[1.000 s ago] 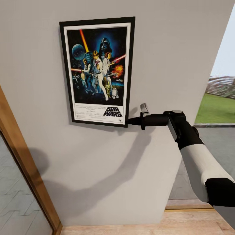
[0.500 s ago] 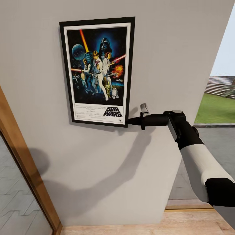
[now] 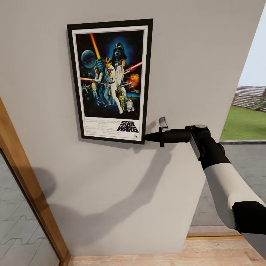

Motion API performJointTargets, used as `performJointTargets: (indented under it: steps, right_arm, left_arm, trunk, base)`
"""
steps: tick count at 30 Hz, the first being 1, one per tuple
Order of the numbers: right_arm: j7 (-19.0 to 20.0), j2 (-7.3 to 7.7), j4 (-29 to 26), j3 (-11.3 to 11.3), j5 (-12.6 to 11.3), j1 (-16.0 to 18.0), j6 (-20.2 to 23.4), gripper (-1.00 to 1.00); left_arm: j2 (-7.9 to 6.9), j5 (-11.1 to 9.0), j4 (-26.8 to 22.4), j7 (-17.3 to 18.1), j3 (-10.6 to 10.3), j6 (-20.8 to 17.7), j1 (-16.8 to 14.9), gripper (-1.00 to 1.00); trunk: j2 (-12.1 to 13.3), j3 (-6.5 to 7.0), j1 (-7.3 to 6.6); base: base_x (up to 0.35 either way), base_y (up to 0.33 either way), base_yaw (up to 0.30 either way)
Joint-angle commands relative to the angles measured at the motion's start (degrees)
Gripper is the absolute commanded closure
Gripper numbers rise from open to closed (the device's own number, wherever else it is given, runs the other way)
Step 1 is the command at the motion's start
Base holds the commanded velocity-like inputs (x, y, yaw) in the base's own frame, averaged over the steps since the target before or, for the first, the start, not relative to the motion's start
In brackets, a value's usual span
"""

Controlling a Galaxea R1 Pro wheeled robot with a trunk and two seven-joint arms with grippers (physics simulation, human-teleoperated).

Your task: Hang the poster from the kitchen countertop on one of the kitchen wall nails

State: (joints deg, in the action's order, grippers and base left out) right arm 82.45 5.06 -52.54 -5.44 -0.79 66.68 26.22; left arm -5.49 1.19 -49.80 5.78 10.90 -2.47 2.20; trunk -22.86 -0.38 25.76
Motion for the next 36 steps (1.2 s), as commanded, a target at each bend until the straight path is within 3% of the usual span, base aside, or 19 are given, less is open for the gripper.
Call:
performJointTargets:
  steps: [1,36]
  right_arm:
    - [0.17,0.04,-0.02,-0.10,-0.10,0.03,0.76,1.00]
    - [0.31,0.04,-0.02,-0.18,-0.18,-0.43,0.11,1.00]
  left_arm:
    - [0.01,0.12,-0.12,0.38,0.17,-0.26,0.01,-1.00]
    - [-0.04,0.12,-0.12,0.38,0.17,-0.26,0.04,-1.00]
  trunk:
    - [-0.06,-0.04,0.03]
    - [-0.06,-0.04,0.03]
  base:
    - [0.000,0.000,0.000]
    - [0.000,0.000,0.000]
